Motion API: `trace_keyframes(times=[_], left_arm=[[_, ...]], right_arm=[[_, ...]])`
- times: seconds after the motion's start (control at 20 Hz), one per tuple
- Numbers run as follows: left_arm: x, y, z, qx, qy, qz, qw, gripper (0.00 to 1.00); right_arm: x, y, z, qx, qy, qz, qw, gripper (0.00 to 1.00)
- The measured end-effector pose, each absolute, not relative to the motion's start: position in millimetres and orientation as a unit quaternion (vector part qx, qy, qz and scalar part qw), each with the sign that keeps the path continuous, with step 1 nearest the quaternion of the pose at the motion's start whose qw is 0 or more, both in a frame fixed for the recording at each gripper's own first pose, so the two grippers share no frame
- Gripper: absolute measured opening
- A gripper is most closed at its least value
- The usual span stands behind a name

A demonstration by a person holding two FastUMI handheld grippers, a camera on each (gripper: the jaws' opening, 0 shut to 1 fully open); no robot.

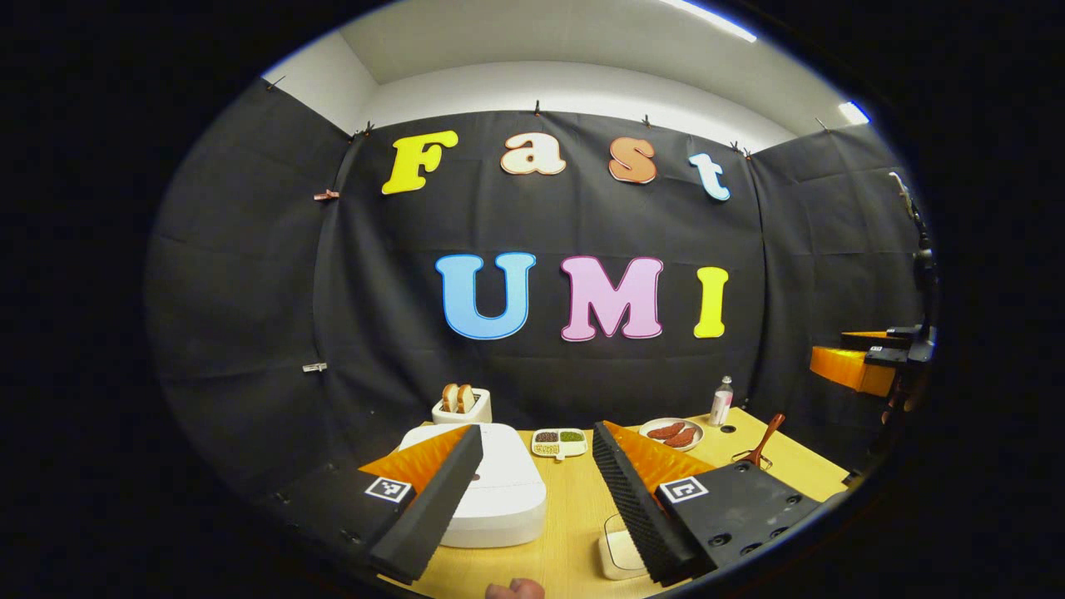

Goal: Close the left gripper, press the button to open the rice cooker; take a wooden spoon from the chopstick holder with the right hand, scoop a spoonful of rice and pour it into the rice cooker, then put the wooden spoon back into the chopstick holder.

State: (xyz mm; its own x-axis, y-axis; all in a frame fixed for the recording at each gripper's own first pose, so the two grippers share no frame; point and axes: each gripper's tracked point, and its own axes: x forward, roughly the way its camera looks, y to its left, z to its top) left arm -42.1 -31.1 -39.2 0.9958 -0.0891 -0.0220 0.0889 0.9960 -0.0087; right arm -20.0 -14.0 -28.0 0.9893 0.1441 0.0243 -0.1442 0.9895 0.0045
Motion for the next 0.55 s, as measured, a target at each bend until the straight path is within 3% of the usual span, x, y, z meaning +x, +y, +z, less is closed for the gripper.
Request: trace_keyframes(times=[0.55], left_arm=[[-65, -11, -57, -0.008, 0.043, 0.000, 0.999, 0.93]], right_arm=[[-11, 0, -39, -0.013, 0.004, 0.100, 0.995, 0.99]])
